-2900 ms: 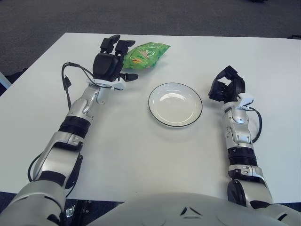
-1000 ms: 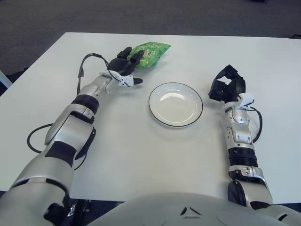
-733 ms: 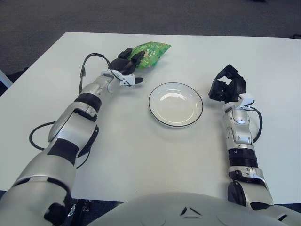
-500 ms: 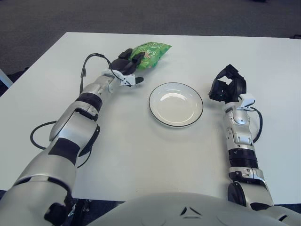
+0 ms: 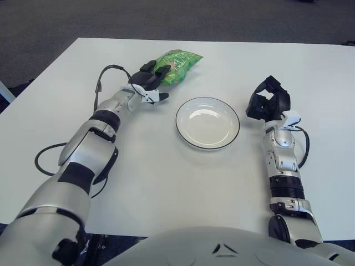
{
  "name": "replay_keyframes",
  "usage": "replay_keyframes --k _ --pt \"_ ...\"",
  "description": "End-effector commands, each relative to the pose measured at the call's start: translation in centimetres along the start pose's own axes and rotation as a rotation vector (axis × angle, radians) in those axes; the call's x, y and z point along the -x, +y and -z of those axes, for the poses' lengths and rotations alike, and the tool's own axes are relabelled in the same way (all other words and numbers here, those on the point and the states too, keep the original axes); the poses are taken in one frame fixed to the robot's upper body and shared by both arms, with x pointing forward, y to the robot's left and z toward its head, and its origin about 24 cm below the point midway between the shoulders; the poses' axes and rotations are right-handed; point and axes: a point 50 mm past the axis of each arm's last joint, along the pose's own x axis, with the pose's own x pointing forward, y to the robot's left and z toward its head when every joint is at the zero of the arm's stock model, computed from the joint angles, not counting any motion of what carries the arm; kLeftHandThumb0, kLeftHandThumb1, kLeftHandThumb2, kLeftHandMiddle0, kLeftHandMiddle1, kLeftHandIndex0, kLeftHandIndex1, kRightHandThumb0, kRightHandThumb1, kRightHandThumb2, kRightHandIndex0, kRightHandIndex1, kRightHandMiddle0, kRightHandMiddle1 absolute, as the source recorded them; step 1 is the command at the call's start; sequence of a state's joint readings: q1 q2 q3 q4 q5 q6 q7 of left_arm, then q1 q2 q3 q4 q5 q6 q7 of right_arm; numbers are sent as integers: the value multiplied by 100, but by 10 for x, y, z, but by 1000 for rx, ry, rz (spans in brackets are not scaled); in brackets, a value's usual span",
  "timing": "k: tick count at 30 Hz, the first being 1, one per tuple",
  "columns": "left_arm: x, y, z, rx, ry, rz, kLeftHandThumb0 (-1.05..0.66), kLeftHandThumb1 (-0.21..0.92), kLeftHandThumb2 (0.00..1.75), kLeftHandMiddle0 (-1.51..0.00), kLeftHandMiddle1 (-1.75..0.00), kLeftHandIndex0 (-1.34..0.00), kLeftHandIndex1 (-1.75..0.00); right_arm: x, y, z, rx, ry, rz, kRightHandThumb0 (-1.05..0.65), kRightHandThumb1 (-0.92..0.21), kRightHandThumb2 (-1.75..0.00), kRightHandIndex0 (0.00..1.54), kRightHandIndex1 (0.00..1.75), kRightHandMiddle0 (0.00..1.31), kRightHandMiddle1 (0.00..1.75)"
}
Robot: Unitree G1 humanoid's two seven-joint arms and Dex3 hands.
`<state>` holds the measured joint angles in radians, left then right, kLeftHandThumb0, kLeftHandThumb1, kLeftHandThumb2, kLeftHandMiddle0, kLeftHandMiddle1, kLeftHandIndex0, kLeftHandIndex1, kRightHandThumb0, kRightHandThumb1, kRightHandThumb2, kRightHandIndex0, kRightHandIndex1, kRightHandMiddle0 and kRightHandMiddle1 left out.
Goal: Put the snack into the plate.
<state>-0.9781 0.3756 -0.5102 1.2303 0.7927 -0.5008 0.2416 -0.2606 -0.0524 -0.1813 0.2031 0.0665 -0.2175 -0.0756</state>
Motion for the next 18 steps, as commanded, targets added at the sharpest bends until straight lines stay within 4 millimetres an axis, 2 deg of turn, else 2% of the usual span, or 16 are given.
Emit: replay_keyframes --k 1,12,18 --pt "6 1 8 -16 0 14 -103 92 97 -5 -3 0 -32 39 -8 43 -14 192 46 -51 -24 -141 130 175 68 175" --pt "23 -1 12 -52 -111 95 -105 92 97 -5 -3 0 -37 38 -9 41 -9 193 47 -51 -24 -141 130 175 68 175" --pt "51 -1 7 -85 -211 256 -105 92 101 -6 -3 0 -40 38 -9 40 -6 190 48 -51 -24 -141 130 175 68 175"
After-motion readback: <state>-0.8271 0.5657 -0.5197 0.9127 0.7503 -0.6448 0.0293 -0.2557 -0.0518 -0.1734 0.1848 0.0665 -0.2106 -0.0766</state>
